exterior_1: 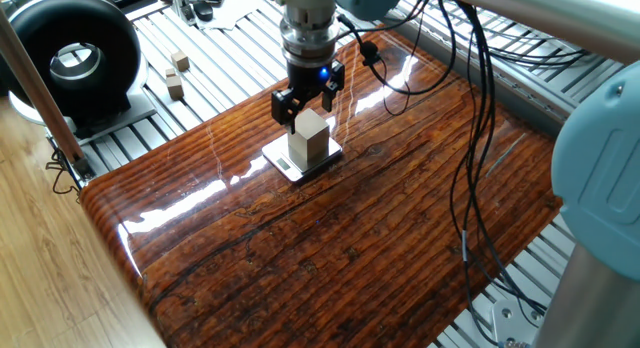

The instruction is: Remove the object from the scale

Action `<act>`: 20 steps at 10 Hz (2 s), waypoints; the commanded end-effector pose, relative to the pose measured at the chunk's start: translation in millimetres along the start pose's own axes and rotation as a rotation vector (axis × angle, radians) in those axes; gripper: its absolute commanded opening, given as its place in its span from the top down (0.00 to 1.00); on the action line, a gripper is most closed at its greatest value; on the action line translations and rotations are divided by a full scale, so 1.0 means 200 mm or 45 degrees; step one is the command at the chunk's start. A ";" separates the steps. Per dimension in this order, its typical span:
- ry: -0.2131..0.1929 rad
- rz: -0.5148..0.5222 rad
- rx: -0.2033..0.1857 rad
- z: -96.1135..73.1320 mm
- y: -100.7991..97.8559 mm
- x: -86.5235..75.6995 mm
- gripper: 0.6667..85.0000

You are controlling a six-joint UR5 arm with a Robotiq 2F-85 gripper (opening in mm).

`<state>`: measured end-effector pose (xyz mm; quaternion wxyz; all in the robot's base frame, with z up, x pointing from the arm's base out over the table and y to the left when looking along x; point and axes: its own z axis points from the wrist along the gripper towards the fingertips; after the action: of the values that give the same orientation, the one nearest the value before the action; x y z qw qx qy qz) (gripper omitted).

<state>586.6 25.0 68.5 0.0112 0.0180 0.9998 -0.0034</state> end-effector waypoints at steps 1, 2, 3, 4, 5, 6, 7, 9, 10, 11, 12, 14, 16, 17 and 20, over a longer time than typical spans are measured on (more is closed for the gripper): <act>-0.018 0.037 -0.013 0.02 0.02 -0.02 0.07; -0.010 0.037 -0.013 0.02 0.02 -0.02 0.08; 0.009 0.027 -0.002 0.02 0.01 0.01 0.08; 0.011 0.025 -0.006 0.03 0.02 0.01 0.09; 0.011 0.027 -0.010 0.03 0.03 0.01 0.09; 0.009 0.025 -0.010 0.04 0.03 0.01 0.10; 0.009 0.022 -0.012 0.05 0.03 0.02 0.10; 0.009 0.014 -0.006 0.07 0.02 0.03 0.11; 0.009 0.004 -0.006 0.07 0.02 0.04 0.11; 0.009 -0.002 -0.006 0.07 0.02 0.04 0.12; 0.017 -0.016 0.004 0.07 0.01 0.04 0.13; 0.023 -0.022 0.002 0.07 0.00 0.05 0.15; 0.019 -0.031 -0.006 0.08 0.01 0.04 0.16; 0.019 -0.033 -0.016 0.08 0.02 0.04 0.16; 0.002 -0.041 -0.024 0.09 0.03 0.02 0.19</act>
<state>578.9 26.5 51.2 0.0050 0.0015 1.0000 -0.0039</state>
